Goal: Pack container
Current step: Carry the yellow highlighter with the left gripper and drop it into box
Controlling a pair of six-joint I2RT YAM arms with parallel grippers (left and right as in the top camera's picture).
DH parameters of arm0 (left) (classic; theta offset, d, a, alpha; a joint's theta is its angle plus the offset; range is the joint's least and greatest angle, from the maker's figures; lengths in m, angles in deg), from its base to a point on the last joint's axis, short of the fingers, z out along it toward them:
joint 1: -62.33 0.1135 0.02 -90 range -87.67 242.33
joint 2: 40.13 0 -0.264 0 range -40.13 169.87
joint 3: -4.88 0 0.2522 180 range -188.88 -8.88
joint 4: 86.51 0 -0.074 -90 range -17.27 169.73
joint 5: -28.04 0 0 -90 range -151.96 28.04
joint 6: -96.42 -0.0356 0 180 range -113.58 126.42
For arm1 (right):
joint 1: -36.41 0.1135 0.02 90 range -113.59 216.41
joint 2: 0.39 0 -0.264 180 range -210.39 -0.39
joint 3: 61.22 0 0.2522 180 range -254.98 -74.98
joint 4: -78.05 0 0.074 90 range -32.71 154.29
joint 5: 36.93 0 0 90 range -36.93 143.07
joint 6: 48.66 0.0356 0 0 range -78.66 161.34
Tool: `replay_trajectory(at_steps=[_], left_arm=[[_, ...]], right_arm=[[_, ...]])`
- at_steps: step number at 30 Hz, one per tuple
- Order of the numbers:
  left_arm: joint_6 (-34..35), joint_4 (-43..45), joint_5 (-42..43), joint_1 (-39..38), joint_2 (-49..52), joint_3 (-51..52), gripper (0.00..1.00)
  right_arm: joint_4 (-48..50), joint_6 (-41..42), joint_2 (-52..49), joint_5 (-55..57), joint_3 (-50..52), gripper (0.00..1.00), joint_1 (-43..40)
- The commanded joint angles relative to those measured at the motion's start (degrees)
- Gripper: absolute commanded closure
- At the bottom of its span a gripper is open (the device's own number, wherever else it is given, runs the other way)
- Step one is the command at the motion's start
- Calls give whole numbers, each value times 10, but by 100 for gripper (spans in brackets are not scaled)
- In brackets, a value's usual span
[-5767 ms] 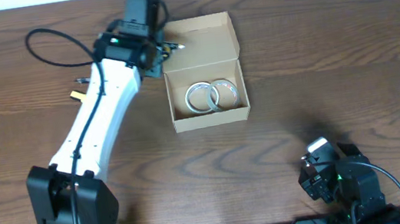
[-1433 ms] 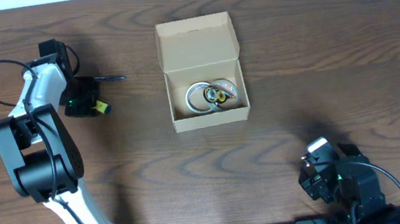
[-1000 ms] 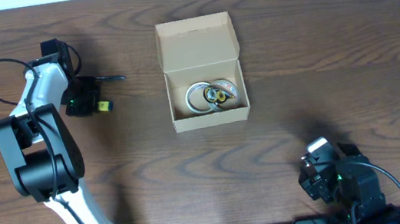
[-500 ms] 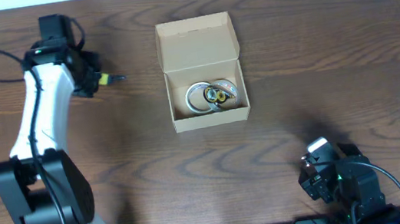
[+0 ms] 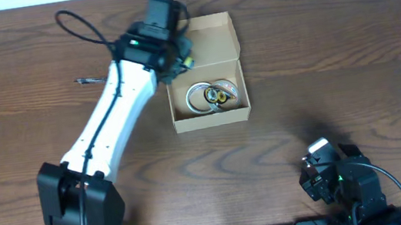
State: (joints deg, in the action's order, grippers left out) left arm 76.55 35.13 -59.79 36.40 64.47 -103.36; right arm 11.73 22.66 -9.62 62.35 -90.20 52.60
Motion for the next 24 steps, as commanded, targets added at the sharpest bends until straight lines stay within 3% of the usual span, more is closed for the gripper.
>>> replay_trajectory(at_steps=[1, 13, 24], left_arm=[[29, -2, 4, -19, 24, -10, 77], [80, -83, 11, -42, 69, -10, 77], [98, -83, 41, -45, 123, -10, 74]], right_arm=[[-2, -7, 3, 3, 2, 1, -5], [-2, -7, 3, 3, 2, 1, -5], [-2, -7, 3, 3, 2, 1, -5]])
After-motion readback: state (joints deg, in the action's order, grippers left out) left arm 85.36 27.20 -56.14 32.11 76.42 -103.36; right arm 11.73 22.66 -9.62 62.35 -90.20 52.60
